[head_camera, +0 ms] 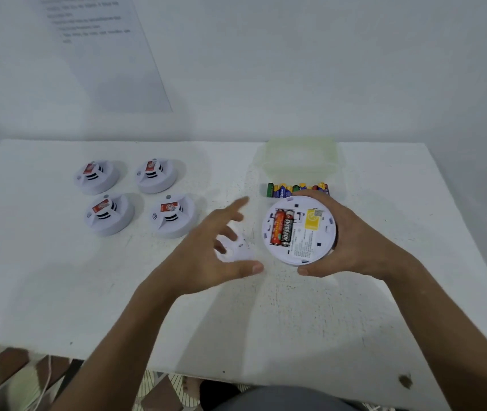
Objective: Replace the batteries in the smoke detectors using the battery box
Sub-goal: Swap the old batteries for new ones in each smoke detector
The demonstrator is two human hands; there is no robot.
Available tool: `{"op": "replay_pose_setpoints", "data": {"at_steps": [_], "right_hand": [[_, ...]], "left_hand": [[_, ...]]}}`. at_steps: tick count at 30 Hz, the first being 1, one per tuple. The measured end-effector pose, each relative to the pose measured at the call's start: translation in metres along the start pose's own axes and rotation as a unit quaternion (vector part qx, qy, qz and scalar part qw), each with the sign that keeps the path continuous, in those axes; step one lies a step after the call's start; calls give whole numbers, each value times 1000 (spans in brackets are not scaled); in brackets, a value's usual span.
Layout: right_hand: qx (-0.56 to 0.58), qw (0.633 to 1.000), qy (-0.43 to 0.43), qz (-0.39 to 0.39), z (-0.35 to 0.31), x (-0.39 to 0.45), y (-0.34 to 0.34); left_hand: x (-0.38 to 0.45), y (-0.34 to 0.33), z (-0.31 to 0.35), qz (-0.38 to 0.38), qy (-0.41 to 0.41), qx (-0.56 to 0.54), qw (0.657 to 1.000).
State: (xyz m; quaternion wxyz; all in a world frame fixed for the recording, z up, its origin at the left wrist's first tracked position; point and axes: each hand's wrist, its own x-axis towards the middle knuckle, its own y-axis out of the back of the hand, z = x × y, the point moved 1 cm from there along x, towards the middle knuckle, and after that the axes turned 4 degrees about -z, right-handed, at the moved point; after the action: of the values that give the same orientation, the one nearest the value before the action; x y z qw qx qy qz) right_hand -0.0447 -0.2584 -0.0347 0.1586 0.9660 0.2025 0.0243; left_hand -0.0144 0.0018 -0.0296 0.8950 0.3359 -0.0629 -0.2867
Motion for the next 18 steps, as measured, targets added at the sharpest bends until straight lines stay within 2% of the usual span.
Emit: {"op": "replay_pose_setpoints", "data": {"at_steps": [3, 5, 7, 14, 18], "right_hand": [[-3, 1000, -3, 9, 1, -4, 6], [-2, 1000, -6, 9, 0, -5, 7], [2, 1000, -6, 2, 0, -5, 8], [-4, 999, -15, -34, -1, -3, 8], [-9, 999, -18, -48, -5, 4, 2]], "left_hand": [[-5, 3, -31, 35, 91, 116, 988], [-5, -1, -45, 13, 157, 153, 976], [-4, -8, -52, -9, 189, 186, 964], [-6, -14, -65, 15, 192, 163, 968], [-12, -17, -63, 35, 155, 178, 971]]}}
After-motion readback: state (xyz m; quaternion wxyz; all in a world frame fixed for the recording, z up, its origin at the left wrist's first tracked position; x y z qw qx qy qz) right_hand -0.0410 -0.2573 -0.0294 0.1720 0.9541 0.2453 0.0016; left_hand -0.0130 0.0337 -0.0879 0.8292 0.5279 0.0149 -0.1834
